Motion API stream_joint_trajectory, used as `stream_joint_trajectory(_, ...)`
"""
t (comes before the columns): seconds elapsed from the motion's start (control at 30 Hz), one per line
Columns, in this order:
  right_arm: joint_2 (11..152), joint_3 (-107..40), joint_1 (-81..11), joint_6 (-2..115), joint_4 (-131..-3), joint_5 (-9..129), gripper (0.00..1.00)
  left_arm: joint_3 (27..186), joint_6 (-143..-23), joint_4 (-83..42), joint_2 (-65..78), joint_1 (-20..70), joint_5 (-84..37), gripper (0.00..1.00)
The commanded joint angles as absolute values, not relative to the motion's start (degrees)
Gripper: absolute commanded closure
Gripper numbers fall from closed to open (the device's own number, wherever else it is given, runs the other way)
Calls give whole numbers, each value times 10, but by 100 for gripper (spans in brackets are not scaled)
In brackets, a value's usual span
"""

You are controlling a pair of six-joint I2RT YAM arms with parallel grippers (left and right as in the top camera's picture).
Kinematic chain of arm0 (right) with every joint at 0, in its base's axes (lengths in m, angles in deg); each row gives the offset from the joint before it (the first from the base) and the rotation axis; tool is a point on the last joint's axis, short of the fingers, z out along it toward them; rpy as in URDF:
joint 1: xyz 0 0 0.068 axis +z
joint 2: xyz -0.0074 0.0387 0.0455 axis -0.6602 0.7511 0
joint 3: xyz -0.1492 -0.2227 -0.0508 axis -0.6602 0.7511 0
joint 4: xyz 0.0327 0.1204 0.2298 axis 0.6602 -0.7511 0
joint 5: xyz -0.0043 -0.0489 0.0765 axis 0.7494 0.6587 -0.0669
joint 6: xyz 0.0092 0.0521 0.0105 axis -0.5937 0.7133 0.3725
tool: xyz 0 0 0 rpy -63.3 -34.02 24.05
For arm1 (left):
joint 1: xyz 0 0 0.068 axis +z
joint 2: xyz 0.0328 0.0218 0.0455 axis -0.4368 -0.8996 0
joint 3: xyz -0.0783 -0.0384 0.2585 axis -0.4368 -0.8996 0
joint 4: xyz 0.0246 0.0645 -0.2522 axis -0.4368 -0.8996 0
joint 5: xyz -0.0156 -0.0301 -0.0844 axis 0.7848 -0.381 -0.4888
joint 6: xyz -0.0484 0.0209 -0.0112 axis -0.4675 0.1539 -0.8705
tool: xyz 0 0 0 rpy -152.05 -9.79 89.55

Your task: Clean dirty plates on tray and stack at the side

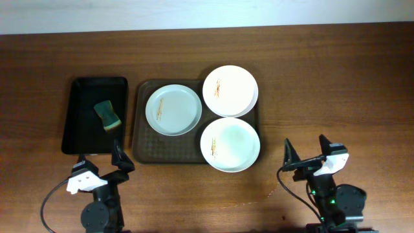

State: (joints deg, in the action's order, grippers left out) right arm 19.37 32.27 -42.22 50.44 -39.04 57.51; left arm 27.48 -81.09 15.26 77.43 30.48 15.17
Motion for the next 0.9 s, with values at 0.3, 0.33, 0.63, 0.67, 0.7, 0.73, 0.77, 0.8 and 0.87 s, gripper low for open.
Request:
stream_joint_trajectory(0.3, 582, -92, -417, 511, -557, 517, 2, 458, -802, 143, 620, 306, 190, 1)
stream_joint_trajectory(0.33, 598, -112, -417, 511, -574, 517, 2, 500, -802, 122, 577, 306, 190, 1)
stream_joint_trajectory(0.63, 678, -177, -417, 514, -596, 470, 1, 1005, -776, -260, 119, 306, 105, 1)
stream_joint_trajectory(0.67, 687, -177, -416, 538, -588, 456, 2, 1038, -776, -292, 90, 306, 99, 1)
stream_joint_trajectory(0.7, 702, -178, -406, 565, -585, 459, 1, 1079, -776, -331, 51, 306, 84, 1)
stream_joint_trajectory(0.73, 724, -182, -389, 577, -590, 458, 2, 1099, -776, -358, 23, 306, 75, 1)
stream_joint_trajectory(0.77, 744, -190, -371, 583, -595, 458, 2, 1100, -776, -366, 11, 306, 76, 1)
stream_joint_trajectory(0.8, 772, -205, -345, 589, -604, 463, 2, 1100, -776, -377, -8, 306, 76, 1)
stream_joint_trajectory(0.87, 846, -269, -277, 598, -639, 496, 2, 1100, -778, -395, -28, 306, 28, 1)
